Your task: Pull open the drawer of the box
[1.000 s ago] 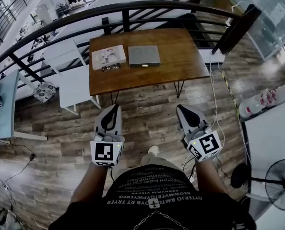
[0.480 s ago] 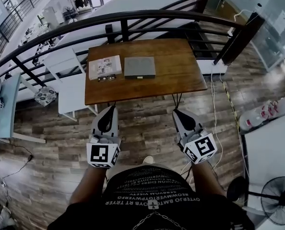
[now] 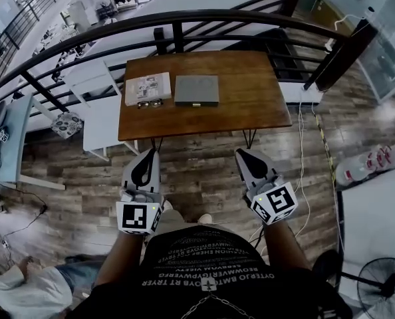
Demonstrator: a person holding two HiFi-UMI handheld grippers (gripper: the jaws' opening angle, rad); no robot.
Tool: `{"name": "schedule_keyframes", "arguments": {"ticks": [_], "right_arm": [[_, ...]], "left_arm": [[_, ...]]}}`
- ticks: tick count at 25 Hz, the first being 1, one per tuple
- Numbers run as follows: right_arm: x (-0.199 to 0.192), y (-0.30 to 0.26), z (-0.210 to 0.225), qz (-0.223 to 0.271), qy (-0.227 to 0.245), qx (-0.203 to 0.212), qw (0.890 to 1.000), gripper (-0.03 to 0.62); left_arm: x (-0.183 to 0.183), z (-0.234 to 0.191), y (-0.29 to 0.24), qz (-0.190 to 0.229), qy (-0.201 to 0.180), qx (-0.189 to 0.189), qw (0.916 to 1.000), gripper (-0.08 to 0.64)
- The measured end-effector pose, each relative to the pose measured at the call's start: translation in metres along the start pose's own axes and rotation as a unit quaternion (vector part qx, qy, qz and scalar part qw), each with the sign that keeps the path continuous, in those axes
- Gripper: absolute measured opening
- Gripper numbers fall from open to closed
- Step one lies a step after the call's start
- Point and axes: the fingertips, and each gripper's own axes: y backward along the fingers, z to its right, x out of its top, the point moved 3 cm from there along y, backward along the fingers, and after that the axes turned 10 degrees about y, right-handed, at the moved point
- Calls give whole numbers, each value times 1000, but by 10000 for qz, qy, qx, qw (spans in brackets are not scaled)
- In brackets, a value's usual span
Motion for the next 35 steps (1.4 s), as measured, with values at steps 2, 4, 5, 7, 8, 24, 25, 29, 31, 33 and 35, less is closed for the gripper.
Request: {"name": "schedule_keyframes", "arguments": {"ticks": [2,4,5,7,8,24,25,29,31,33,35], "right_arm": [[-3,-1,0,13,-34,2,10000,-4],[-4,-2,1,20,-66,-15,10000,-3],[-5,-2,1,21,-81,-23,10000,-4],[-5,-4,1,18,-102,-34,9999,-5],[-6,-5,0,10,-105,-41,9999,-5],[3,-53,2,-116,-197,-176,9996,-3],[3,-57,3,-125,-209,-191,9995,-5],[0,-77,7,-214,-258,-242,9991,-4],[-2,-89,10,-266,-284,-255,9989,-4],[-4,-101,13,-302,-294,-255,9988,-5],[-6,-113,14,-329,-291,-247,9987,-4]], "left_arm": [[-2,0,0,-123,-64,-5,9999,0],[-2,-1,0,-185,-93,19,9998,0],[-3,-3,0,-204,-93,55,9997,0],[-4,-6,-3,-253,-70,111,9996,0],[-4,-7,-5,-274,-61,115,9995,0],[-4,-40,-50,-368,18,-246,9990,0],[-4,-43,-54,-386,6,-275,9989,0],[-9,-57,-70,-485,4,-380,9981,0],[-14,-66,-80,-551,4,-423,9976,0],[-20,-77,-91,-632,-5,-458,9969,0],[-25,-86,-101,-706,2,-491,9963,0]]}}
